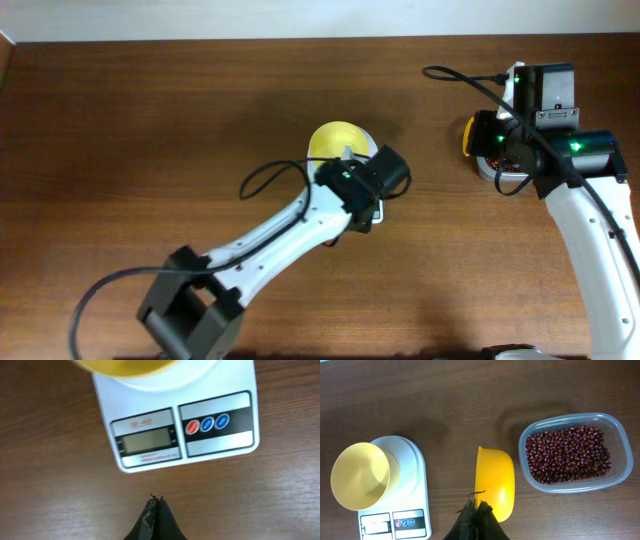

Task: Scoop item into bowl and weigh 50g on scale

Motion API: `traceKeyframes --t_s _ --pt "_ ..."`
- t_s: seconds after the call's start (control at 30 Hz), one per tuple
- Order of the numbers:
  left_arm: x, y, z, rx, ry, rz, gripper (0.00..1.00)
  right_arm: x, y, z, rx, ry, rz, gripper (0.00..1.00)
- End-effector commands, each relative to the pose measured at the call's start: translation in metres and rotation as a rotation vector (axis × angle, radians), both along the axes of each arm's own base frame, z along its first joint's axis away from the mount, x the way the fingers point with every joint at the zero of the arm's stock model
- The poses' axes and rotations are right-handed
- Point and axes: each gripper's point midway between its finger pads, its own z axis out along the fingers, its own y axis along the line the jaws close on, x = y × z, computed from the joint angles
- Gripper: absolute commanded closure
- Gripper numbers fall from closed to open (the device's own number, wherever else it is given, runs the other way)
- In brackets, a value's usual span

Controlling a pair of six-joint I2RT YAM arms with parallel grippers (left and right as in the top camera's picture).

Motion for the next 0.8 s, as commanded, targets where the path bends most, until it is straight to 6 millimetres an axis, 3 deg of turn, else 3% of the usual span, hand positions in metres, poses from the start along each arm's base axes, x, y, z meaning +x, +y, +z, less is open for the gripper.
traceKeyframes --t_s 0.0,0.17,0.5,0.77 --pt "-0.002 -0.020 -0.021 0.031 0.001 -0.059 1.00 0.001 -0.001 0.012 0.003 -0.029 0.005 0.96" --pt "0.003 -0.028 -0.053 0.057 0.015 -0.048 1.00 0.000 -0.001 0.012 0.003 -0.025 0.005 0.96" --pt "0.024 -0.032 -0.060 0.067 -0.076 -0.026 1.00 0.000 -0.001 0.011 0.003 -0.023 0.005 0.96" --pt "0.053 -0.021 -0.070 0.008 -0.080 0.055 1.00 0.000 -0.001 0.011 0.002 -0.023 0.004 0.96"
